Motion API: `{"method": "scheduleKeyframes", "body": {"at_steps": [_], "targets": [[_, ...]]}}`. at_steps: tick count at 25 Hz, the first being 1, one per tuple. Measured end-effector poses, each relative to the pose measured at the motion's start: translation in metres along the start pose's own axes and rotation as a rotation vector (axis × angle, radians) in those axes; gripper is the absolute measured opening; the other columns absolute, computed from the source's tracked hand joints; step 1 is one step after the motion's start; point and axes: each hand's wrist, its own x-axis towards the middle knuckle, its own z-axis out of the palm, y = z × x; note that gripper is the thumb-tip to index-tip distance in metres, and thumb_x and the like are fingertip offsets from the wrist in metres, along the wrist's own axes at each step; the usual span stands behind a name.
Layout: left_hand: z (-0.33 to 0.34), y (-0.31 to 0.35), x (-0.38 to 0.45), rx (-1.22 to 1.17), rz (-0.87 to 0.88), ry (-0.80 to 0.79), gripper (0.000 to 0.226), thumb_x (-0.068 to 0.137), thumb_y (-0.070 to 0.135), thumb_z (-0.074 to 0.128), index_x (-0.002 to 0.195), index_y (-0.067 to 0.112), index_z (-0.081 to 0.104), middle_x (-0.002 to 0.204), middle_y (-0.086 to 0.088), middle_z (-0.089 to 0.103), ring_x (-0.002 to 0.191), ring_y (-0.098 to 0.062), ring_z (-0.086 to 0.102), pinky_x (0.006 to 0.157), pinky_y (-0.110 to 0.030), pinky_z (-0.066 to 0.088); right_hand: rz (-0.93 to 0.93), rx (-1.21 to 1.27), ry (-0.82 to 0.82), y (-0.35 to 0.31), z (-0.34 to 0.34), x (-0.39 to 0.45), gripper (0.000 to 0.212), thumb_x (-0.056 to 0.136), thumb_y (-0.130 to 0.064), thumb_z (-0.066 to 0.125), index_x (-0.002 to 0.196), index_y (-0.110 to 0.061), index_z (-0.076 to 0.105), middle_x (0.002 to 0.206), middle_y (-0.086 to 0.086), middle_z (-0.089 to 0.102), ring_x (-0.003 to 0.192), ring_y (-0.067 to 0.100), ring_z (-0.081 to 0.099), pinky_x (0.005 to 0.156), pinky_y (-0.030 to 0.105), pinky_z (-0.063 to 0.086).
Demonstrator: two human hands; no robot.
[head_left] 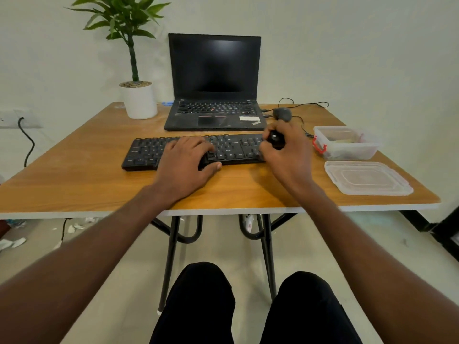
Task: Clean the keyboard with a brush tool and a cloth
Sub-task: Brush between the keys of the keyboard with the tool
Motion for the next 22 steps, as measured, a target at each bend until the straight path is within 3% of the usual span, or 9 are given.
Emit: {"method": "scheduleKeyframes", "body": {"at_steps": [1,4,7,10,12,14,17,19,22], "targets": [[0.003,-0.001,-0.001,0.005,-0.015,-0.004,0.051,0.098,0.061,0.059,0.137,0.027,0.064,0.140,0.000,0.062,0.134,-0.022,0.051,0.115,-0.052,0.036,0.059,-0.081,0.078,0.007,-0.009,0.003,0.015,0.088,-0.024,0.069,0.102,-0.028,0.065,0.110,-0.003,0.059,0.093,0.005,0.054,0.082,0.014,0.044],[0.005,-0.003,-0.001,-0.004,-0.048,-0.006,0.048,0.097,0.055,0.064,0.135,0.027,0.066,0.137,0.000,0.063,0.131,-0.023,0.052,0.113,-0.052,0.038,0.163,-0.215,0.171,0.022,-0.024,0.003,0.017,0.090,-0.023,0.067,0.106,-0.027,0.064,0.115,0.000,0.054,0.096,0.011,0.054,0.083,0.025,0.046],[0.004,-0.001,0.000,-0.037,-0.060,-0.023,0.044,0.097,0.048,0.068,0.134,0.025,0.065,0.136,0.000,0.062,0.128,-0.022,0.052,0.112,-0.051,0.040,0.138,-0.112,0.056,0.018,-0.018,0.000,0.020,0.091,-0.018,0.068,0.109,-0.026,0.065,0.119,0.000,0.057,0.104,0.009,0.054,0.085,0.010,0.043],[0.004,-0.001,-0.001,-0.059,-0.073,-0.018,0.041,0.098,0.041,0.070,0.134,0.023,0.066,0.135,-0.001,0.063,0.127,-0.023,0.053,0.110,-0.050,0.044,0.180,0.054,0.090,0.007,-0.011,-0.001,0.025,0.093,-0.019,0.068,0.116,-0.027,0.062,0.121,-0.002,0.060,0.109,0.007,0.055,0.097,0.017,0.049],[0.004,-0.001,-0.001,-0.082,-0.074,-0.012,0.040,0.098,0.037,0.071,0.134,0.021,0.067,0.133,-0.002,0.063,0.126,-0.022,0.052,0.109,-0.049,0.045,0.231,-0.058,0.224,0.003,-0.007,-0.010,0.029,0.095,-0.019,0.067,0.123,-0.022,0.059,0.125,0.001,0.057,0.104,0.002,0.049,0.091,0.000,0.037],[0.003,-0.001,-0.001,-0.095,-0.066,-0.007,0.039,0.099,0.036,0.070,0.134,0.019,0.067,0.133,-0.002,0.063,0.125,-0.022,0.052,0.108,-0.048,0.046,0.300,-0.114,0.255,-0.001,-0.002,-0.023,0.030,0.094,-0.017,0.069,0.122,-0.020,0.058,0.127,0.001,0.052,0.092,-0.002,0.043,0.081,-0.006,0.031],[0.004,-0.001,-0.001,-0.089,-0.061,-0.011,0.038,0.099,0.035,0.069,0.133,0.019,0.067,0.132,-0.002,0.064,0.125,-0.022,0.053,0.109,-0.050,0.046,0.339,0.041,0.106,-0.014,0.011,-0.027,0.029,0.086,-0.020,0.075,0.111,-0.024,0.060,0.118,-0.004,0.056,0.096,-0.004,0.051,0.083,0.009,0.044],[0.003,-0.001,-0.002,-0.087,-0.064,-0.013,0.038,0.099,0.034,0.069,0.133,0.019,0.067,0.132,-0.002,0.063,0.125,-0.022,0.053,0.109,-0.051,0.046,0.319,0.181,-0.043,-0.025,0.024,-0.027,0.024,0.085,-0.017,0.076,0.103,-0.024,0.061,0.112,-0.003,0.059,0.099,0.004,0.057,0.085,0.019,0.050],[0.002,-0.001,-0.002,-0.096,-0.057,-0.017,0.037,0.099,0.032,0.067,0.134,0.019,0.066,0.132,-0.003,0.064,0.124,-0.022,0.053,0.108,-0.050,0.047,0.498,0.683,-0.131,-0.036,0.030,-0.025,0.021,0.093,-0.005,0.069,0.110,-0.014,0.061,0.120,0.006,0.060,0.108,0.024,0.068,0.085,0.043,0.064]]}}
